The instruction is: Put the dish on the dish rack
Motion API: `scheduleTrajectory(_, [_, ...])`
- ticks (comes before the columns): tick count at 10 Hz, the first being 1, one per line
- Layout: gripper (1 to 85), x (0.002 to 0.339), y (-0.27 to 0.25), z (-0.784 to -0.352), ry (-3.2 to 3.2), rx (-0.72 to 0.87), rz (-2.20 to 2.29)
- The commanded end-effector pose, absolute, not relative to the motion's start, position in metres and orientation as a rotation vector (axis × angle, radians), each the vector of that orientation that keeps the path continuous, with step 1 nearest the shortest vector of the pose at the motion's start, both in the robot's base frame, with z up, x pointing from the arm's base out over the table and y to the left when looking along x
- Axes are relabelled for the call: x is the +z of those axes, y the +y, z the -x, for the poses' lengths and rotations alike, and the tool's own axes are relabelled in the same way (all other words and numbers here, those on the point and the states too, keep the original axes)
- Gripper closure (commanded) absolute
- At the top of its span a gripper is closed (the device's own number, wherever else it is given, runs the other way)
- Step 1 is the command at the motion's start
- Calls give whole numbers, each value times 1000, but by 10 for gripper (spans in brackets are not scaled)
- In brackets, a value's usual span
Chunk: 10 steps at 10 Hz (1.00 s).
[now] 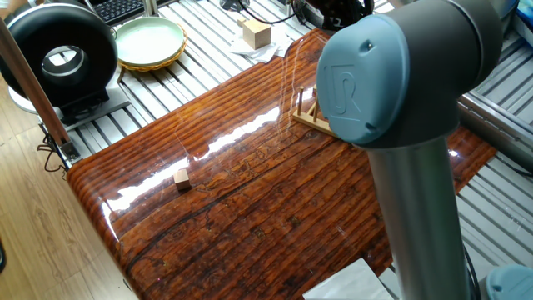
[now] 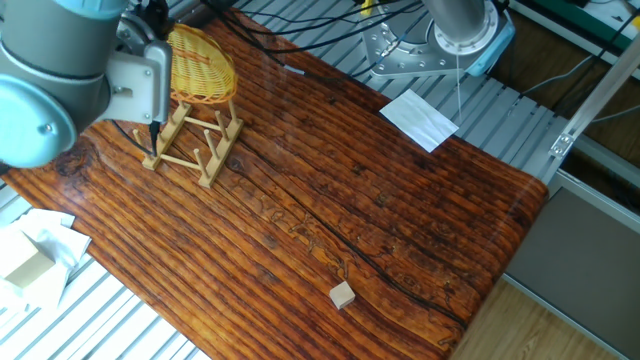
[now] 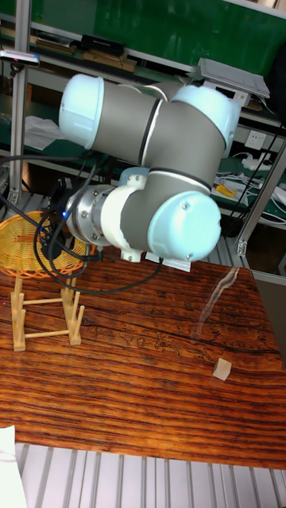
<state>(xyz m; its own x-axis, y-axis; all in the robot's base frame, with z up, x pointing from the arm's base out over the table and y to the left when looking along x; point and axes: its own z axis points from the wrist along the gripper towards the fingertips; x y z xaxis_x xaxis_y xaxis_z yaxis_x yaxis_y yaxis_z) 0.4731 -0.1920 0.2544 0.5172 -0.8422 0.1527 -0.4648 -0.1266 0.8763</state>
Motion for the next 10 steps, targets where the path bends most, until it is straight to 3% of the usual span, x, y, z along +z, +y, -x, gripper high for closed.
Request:
scheduleTrajectory(1, [847,251,-195,-476,-1068,-492,-1770])
scheduleTrajectory(10, [847,241,-183,-468,-1106,-562,-1772])
